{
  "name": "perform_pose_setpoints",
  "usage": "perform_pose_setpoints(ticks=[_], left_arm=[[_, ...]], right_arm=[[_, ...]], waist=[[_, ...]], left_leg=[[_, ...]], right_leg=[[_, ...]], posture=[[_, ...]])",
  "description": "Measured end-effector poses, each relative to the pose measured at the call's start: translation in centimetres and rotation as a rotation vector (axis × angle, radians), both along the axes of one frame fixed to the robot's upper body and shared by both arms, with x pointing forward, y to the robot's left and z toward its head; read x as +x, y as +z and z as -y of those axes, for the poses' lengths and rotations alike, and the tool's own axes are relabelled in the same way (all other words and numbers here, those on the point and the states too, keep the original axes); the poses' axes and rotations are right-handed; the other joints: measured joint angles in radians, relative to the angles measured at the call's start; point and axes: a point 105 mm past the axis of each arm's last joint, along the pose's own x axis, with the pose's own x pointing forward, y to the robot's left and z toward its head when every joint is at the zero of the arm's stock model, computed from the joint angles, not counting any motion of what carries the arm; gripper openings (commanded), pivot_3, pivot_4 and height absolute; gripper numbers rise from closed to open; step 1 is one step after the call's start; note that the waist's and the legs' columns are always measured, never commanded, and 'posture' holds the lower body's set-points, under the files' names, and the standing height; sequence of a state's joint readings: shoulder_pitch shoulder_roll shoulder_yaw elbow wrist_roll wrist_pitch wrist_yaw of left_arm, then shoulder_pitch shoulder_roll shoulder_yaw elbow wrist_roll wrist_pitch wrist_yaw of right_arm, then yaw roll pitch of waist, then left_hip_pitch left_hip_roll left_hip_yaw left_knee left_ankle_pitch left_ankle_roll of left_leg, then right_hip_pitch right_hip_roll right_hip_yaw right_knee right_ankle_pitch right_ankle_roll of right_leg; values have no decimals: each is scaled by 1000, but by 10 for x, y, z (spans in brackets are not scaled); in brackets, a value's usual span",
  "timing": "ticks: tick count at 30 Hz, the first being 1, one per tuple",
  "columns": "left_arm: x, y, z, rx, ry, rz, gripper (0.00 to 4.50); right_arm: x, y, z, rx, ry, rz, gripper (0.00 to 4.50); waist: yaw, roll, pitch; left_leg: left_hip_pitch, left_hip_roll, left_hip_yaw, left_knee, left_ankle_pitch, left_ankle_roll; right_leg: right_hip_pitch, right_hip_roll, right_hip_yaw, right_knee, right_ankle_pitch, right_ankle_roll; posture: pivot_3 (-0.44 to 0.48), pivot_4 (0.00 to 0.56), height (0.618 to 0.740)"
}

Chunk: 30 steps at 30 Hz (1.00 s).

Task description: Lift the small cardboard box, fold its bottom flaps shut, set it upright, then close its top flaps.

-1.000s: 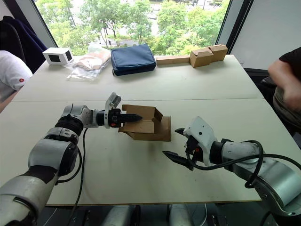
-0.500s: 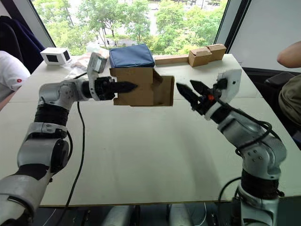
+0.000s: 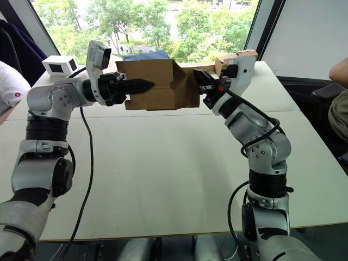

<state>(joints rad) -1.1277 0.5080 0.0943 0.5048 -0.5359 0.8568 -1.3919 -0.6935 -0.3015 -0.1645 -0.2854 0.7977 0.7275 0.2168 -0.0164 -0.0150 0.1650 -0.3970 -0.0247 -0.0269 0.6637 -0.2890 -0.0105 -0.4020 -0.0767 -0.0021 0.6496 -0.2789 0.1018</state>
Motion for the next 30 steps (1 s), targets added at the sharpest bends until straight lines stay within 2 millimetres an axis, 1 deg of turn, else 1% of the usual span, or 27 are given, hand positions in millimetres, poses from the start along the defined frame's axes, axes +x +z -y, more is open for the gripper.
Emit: perform_pose_setpoints(ticks=[4,8,10,14,18,21,24,28,30], left_arm=[[-1,1,1,0,-5,6,0],[-4,3,4,-11,-24,15,0],[-5,3,4,-11,-28,14,0],[-11,2,9,-4,-61,10,0],[-14,-1,12,18,-76,15,0],[-14,0,11,15,-74,16,0],[-12,-1,11,10,-67,11,0],[-7,-3,8,3,-37,5,0],[-6,-4,8,1,-32,4,0]], right_arm=[[-7,-1,-11,-30,56,16,37],[-9,-5,-21,-47,95,14,37],[-9,-5,-22,-49,97,15,37],[-12,-8,-33,-59,138,14,37],[-12,-10,-36,-69,143,14,37],[-13,-10,-37,-73,148,19,37],[-14,-15,-35,-83,156,14,37],[-16,-27,-21,-120,132,-2,37],[-17,-28,-14,-124,118,0,37]], waist=[[-1,0,0],[0,0,0],[0,0,0],[-1,0,0],[-1,0,0],[-1,0,0],[1,0,0],[2,0,0],[1,0,0]], left_leg=[[0,0,0,0,0,0],[0,0,0,0,0,0],[0,0,0,0,0,0],[0,0,0,0,0,0],[-1,0,0,0,0,0],[-1,0,0,0,0,0],[-1,0,0,0,0,0],[-1,0,0,0,0,0],[-2,0,0,0,0,0]], right_leg=[[0,0,0,0,0,0],[0,0,0,0,0,0],[-1,0,0,0,0,0],[-1,0,0,0,0,0],[-1,0,0,0,0,0],[-2,0,0,0,0,0],[-1,0,0,0,0,0],[-2,0,0,0,0,0],[-2,0,0,0,0,0]], posture=[[0,150,740],[0,150,740],[0,150,740],[0,150,740],[0,150,740],[0,150,740],[0,150,740],[0,150,740],[0,150,740]])
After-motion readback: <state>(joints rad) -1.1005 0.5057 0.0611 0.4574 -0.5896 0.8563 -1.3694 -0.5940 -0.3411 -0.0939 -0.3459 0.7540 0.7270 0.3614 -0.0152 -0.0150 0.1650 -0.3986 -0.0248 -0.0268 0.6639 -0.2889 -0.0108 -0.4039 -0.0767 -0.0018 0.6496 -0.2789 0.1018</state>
